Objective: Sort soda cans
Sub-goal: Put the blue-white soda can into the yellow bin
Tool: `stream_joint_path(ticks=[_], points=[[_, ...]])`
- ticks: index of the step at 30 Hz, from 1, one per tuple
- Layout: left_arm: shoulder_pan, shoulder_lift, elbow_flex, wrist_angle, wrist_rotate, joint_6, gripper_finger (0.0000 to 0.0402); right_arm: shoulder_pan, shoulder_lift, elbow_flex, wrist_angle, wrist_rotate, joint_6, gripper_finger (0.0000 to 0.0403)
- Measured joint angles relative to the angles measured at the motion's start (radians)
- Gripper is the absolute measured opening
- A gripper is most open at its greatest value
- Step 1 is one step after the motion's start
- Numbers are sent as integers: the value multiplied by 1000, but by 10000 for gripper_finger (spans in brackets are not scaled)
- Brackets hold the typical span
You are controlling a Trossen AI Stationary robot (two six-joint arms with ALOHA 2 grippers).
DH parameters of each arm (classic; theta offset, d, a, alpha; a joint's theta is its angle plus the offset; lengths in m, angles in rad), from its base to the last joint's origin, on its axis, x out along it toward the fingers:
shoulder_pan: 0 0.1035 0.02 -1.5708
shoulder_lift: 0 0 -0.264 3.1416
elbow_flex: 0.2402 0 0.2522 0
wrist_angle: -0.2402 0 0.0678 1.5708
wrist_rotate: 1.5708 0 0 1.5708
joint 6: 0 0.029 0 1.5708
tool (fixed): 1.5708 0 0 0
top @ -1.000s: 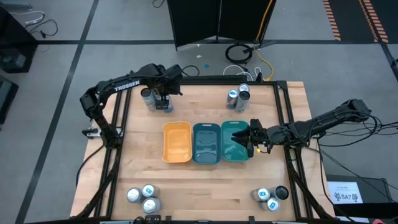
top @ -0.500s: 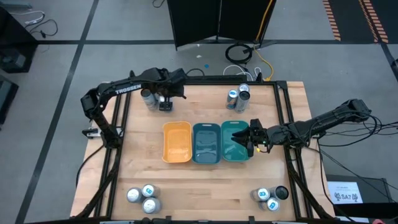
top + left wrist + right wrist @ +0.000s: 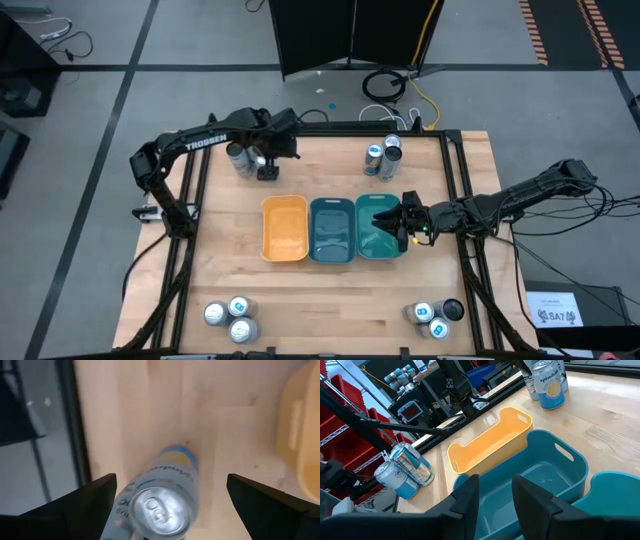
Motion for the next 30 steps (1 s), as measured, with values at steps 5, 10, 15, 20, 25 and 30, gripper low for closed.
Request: stream_joint_path(ticks=[5,10,15,20,25,30], points=[[16,0,0,-20,6,32,386,0,0,0,0,0,0,107],[38,2,0,-19,-1,54,386,0,0,0,0,0,-2,107],[47,40,0,-42,3,56,386,0,0,0,0,0,-3,107],[47,75,0,-29,-29,60,386,0,0,0,1,0,0,107],[49,105,0,-58,-47,59,386,0,0,0,13,0,0,107],[49,126,0,-65,-60,53,386,0,0,0,14,0,0,107]])
